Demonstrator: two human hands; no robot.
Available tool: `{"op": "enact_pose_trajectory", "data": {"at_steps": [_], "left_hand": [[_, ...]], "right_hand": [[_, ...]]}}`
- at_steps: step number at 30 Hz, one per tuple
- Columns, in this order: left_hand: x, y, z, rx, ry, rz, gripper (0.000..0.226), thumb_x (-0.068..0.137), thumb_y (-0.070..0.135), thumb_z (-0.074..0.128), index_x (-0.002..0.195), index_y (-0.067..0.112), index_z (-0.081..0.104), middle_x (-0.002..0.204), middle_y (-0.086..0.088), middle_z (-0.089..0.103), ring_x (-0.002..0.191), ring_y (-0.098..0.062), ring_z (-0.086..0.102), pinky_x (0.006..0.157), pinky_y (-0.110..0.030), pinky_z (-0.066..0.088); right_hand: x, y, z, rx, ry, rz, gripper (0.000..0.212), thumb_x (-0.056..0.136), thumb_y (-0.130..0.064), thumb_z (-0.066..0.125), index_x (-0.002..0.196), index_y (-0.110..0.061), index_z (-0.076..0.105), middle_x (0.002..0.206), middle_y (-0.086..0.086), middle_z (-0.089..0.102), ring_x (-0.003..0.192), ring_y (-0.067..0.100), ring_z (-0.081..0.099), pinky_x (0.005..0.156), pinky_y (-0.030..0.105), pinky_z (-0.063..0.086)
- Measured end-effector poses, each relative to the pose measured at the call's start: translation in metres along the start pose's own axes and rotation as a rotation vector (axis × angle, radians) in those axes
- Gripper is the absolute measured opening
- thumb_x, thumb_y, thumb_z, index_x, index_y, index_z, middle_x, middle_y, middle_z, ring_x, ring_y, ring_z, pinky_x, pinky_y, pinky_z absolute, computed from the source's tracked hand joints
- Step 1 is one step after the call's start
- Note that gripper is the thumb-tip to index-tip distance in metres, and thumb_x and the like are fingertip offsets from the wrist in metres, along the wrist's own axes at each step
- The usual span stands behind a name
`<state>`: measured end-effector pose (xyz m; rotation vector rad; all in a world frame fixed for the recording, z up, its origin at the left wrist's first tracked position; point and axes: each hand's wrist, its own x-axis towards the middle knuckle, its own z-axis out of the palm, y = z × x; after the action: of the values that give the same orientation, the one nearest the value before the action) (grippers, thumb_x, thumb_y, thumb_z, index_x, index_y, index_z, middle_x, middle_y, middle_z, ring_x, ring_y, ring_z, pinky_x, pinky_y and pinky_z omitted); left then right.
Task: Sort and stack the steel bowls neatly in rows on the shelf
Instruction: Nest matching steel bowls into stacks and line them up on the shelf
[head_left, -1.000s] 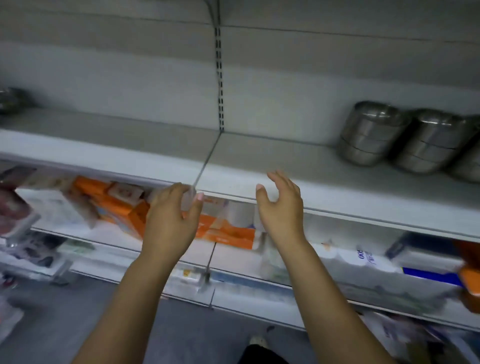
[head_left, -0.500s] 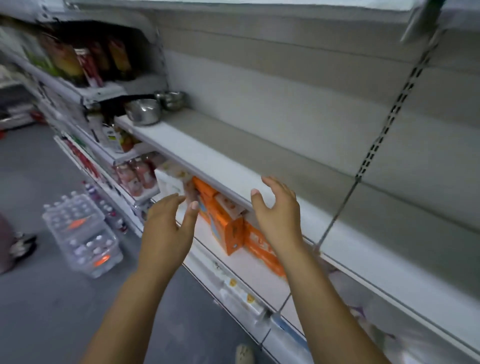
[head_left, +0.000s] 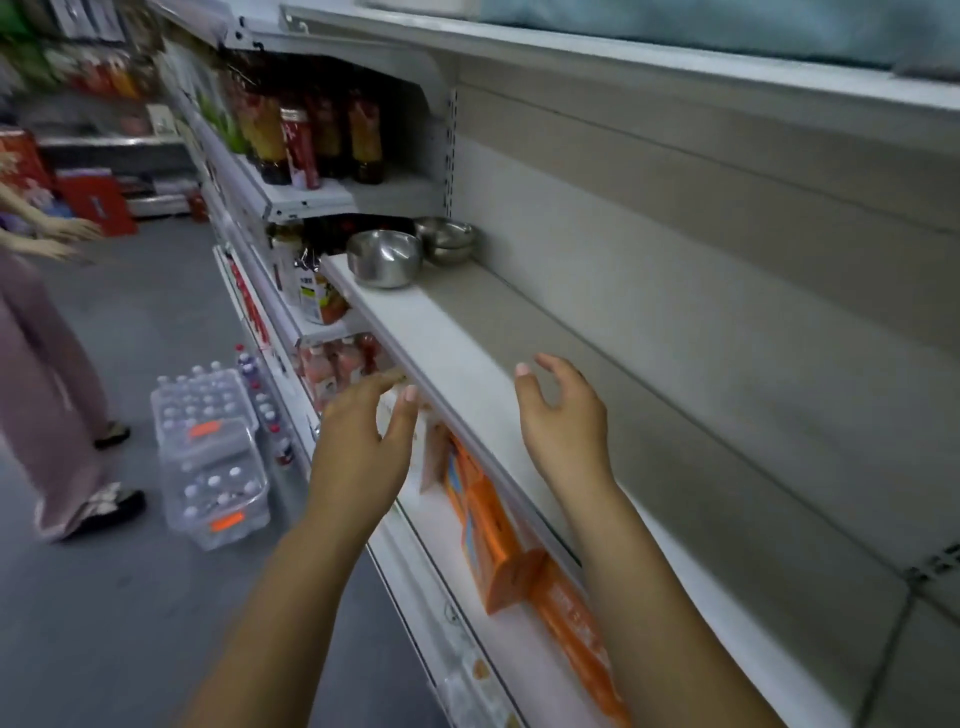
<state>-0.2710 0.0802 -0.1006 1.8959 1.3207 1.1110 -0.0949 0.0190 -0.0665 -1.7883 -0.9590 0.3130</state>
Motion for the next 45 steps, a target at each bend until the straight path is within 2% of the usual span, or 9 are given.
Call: {"op": "enact_pose_trajectory", "data": {"at_steps": [9,13,19,23,27,30,33,37,45], "left_hand": [[0.119,-0.033,0.003,-0.114,0.051,-0.066,0.024,0.105,0.044,0.048,0.104,0.022,0.058,0.092,0.011,0.059,0.094,-0.018,0.058,0.076,-0.039,0.049],[0.200,-0.058,0.004,-0.140,-0.001,-0.163,0.059,0.103,0.058,0.043,0.142,0.014,0.052,0.126,-0.001,0.063,0.110,-0.025,0.062,0.093,-0.047,0.054],[0.311,-0.077,0.006,-0.131,-0.098,-0.268,0.061,0.104,0.053,0.044,0.147,0.010,0.046,0.144,-0.013,0.055,0.129,-0.033,0.054,0.097,-0.039,0.046],[0.364,-0.097,0.006,-0.181,-0.263,-0.402,0.065,0.098,0.062,0.050,0.144,0.017,0.048,0.125,-0.015,0.066,0.107,-0.036,0.067,0.096,-0.045,0.054],[0.404,-0.113,-0.002,-0.360,-0.488,-0.565,0.035,0.098,0.051,0.061,0.113,0.020,0.060,0.098,-0.028,0.070,0.081,-0.034,0.073,0.086,-0.050,0.062],[0.424,-0.121,-0.008,-0.384,-0.656,-0.556,0.034,0.095,0.039,0.070,0.116,0.013,0.064,0.107,-0.024,0.067,0.084,-0.035,0.077,0.072,-0.035,0.065],[0.435,-0.130,-0.008,-0.409,-0.763,-0.539,0.036,0.094,0.030,0.073,0.124,0.011,0.065,0.122,-0.020,0.065,0.083,-0.033,0.079,0.069,-0.030,0.064],[0.446,-0.138,-0.007,-0.416,-0.821,-0.510,0.032,0.096,0.023,0.072,0.124,0.012,0.065,0.119,-0.022,0.067,0.084,-0.037,0.078,0.071,-0.032,0.065],[0.459,-0.145,-0.006,-0.403,-0.875,-0.446,0.029,0.094,0.024,0.073,0.122,0.017,0.068,0.118,-0.020,0.068,0.082,-0.038,0.078,0.073,-0.033,0.065]], "right_hand": [[0.085,-0.006,0.073,0.024,-0.039,0.020,0.031,0.100,-0.034,0.058,0.128,-0.023,0.067,0.132,-0.009,0.065,0.125,0.007,0.056,0.103,0.018,0.038],[0.138,-0.013,0.110,-0.013,-0.013,0.072,0.028,0.100,-0.033,0.058,0.124,-0.025,0.070,0.127,-0.007,0.068,0.115,0.010,0.062,0.093,0.015,0.041],[0.222,-0.023,0.165,0.030,0.005,0.229,0.035,0.099,-0.036,0.059,0.131,-0.024,0.064,0.120,-0.007,0.066,0.101,0.006,0.061,0.084,0.017,0.041],[0.267,-0.029,0.197,0.110,0.102,0.301,0.041,0.082,-0.051,0.060,0.113,-0.026,0.066,0.112,0.001,0.071,0.102,0.026,0.070,0.093,0.046,0.057],[0.304,-0.040,0.222,0.301,0.102,0.460,0.046,0.093,-0.044,0.064,0.128,-0.016,0.058,0.105,0.002,0.064,0.091,0.031,0.072,0.080,0.047,0.063],[0.324,-0.039,0.237,0.340,0.078,0.517,0.030,0.090,-0.052,0.064,0.096,-0.022,0.067,0.101,0.008,0.069,0.089,0.032,0.072,0.081,0.049,0.062],[0.346,-0.014,0.252,0.394,0.087,0.578,0.065,0.063,-0.073,0.070,0.105,-0.024,0.074,0.103,0.007,0.077,0.095,0.031,0.074,0.090,0.053,0.058],[0.357,-0.004,0.262,0.540,0.081,0.636,0.070,0.056,-0.062,0.079,0.111,-0.020,0.075,0.106,0.012,0.077,0.099,0.034,0.074,0.092,0.055,0.057],[0.357,-0.013,0.263,0.549,0.192,0.615,0.037,0.086,-0.033,0.070,0.114,-0.009,0.072,0.101,0.018,0.076,0.091,0.035,0.075,0.083,0.053,0.061]]}}
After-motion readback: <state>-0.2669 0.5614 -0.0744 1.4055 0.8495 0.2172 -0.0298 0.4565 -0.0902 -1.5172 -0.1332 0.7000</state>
